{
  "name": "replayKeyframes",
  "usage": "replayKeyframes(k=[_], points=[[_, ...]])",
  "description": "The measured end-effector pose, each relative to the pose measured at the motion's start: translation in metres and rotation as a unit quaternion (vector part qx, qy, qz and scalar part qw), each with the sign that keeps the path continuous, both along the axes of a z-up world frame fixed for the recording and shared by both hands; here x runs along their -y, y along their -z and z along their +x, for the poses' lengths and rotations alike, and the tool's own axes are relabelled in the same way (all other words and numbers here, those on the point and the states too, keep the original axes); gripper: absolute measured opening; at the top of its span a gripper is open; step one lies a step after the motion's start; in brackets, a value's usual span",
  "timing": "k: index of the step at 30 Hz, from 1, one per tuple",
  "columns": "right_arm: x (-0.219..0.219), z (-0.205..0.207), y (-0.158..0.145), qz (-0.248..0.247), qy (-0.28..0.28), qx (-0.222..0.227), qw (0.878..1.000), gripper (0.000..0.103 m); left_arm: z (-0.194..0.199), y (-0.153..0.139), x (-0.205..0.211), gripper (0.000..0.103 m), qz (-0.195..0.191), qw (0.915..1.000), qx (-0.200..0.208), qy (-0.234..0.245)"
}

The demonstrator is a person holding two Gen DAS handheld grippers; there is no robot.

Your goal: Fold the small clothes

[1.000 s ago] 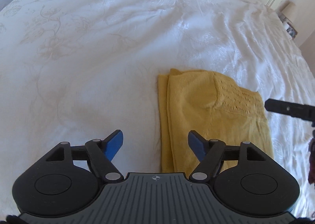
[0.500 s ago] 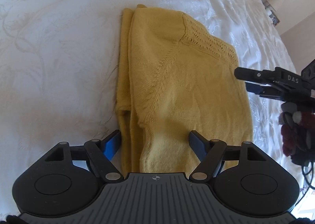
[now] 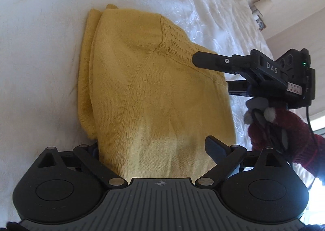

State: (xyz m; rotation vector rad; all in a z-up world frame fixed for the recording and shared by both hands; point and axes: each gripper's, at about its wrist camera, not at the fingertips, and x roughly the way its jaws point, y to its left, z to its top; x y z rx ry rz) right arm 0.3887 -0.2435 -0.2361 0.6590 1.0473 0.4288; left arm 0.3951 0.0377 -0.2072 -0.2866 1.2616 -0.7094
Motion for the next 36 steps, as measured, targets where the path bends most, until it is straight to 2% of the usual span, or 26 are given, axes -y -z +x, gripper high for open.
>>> replayKeyframes(k=[3,5,7,8,9,10,11,12,15,22,28,36], points=[[0.004,-0.01,0.001,0.01,-0.001,0.005,1.0,0.102,-0.011,0.003,-0.005,0.091,-0.013,0.9997,-0.018,0.007],[0.01,-0.018,0.001,0.015,-0.001,0.007,1.0,0.101,-0.015,0.003,-0.005,0.09,-0.01,0.9998,-0.012,0.013],[0.012,-0.019,0.001,0.02,-0.001,0.003,1.0,0.101,-0.01,0.004,-0.004,0.089,-0.016,0.9997,-0.019,0.002],[0.012,-0.018,0.001,0.021,0.0,-0.001,1.0,0.101,-0.007,0.005,-0.005,0.085,-0.025,0.9993,-0.025,-0.01],[0.012,-0.017,0.0,0.02,0.0,-0.007,1.0,0.094,-0.003,0.007,-0.006,0.062,-0.037,0.9987,-0.029,-0.021],[0.012,-0.017,-0.001,0.016,0.001,-0.014,1.0,0.084,0.0,0.008,-0.006,0.045,-0.041,0.9982,-0.034,-0.028],[0.011,-0.015,-0.002,0.009,-0.002,-0.022,1.0,0.055,0.003,0.01,-0.007,0.021,-0.032,0.9982,-0.039,-0.032],[0.01,-0.015,-0.004,0.001,-0.003,-0.027,1.0,0.047,0.004,0.01,-0.007,0.021,-0.034,0.9981,-0.044,-0.028],[0.009,-0.019,-0.018,-0.013,-0.004,-0.02,1.0,0.042,0.003,0.004,-0.009,0.02,-0.045,0.997,-0.059,-0.021],[0.021,-0.06,-0.051,0.016,0.036,-0.011,0.999,0.037,-0.029,-0.021,-0.002,0.018,-0.076,0.9953,-0.059,-0.011],[0.029,-0.118,-0.063,0.009,0.036,-0.024,0.999,0.036,-0.085,-0.032,0.031,0.018,-0.085,0.9936,-0.06,0.045],[0.06,-0.203,-0.075,-0.005,0.024,-0.047,0.999,0.036,-0.169,-0.033,0.059,0.018,-0.097,0.9889,-0.085,0.073]])
